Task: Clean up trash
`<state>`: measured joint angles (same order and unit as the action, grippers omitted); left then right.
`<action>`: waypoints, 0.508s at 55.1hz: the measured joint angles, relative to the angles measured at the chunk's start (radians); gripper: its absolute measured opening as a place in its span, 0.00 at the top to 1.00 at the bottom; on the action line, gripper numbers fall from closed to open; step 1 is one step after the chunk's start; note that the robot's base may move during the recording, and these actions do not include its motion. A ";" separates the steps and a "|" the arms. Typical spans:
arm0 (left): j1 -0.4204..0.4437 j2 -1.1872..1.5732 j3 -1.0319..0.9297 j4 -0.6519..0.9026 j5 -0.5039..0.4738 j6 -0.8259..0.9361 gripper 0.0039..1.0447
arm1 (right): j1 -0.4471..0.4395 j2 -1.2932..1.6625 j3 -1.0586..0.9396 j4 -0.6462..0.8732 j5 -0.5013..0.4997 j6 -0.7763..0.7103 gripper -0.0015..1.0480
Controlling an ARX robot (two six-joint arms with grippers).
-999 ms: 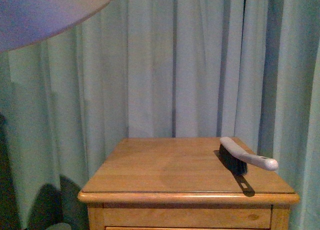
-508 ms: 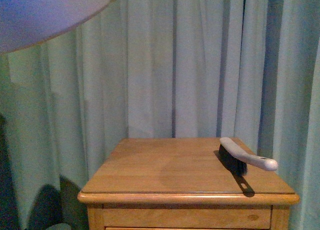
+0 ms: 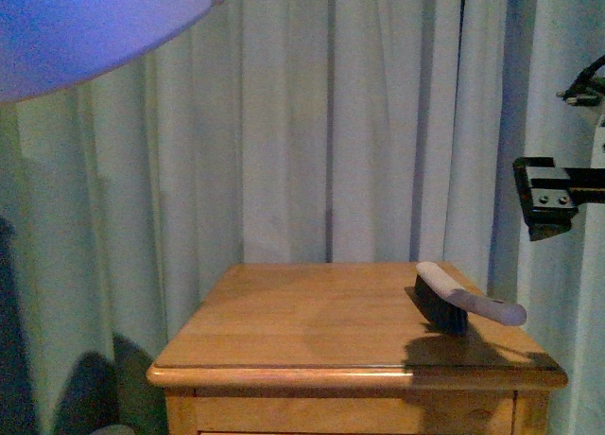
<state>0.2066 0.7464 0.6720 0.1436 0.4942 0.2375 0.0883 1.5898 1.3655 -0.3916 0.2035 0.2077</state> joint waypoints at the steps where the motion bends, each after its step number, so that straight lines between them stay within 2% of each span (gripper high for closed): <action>1: 0.000 0.000 0.000 0.000 0.000 0.000 0.73 | 0.002 0.015 0.013 -0.004 -0.004 0.009 0.07; 28: 0.000 0.000 0.000 0.000 0.000 0.000 0.73 | 0.028 0.246 0.143 0.027 -0.014 0.086 0.07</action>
<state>0.2066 0.7464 0.6720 0.1436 0.4942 0.2375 0.1162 1.8359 1.5082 -0.3641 0.1890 0.2939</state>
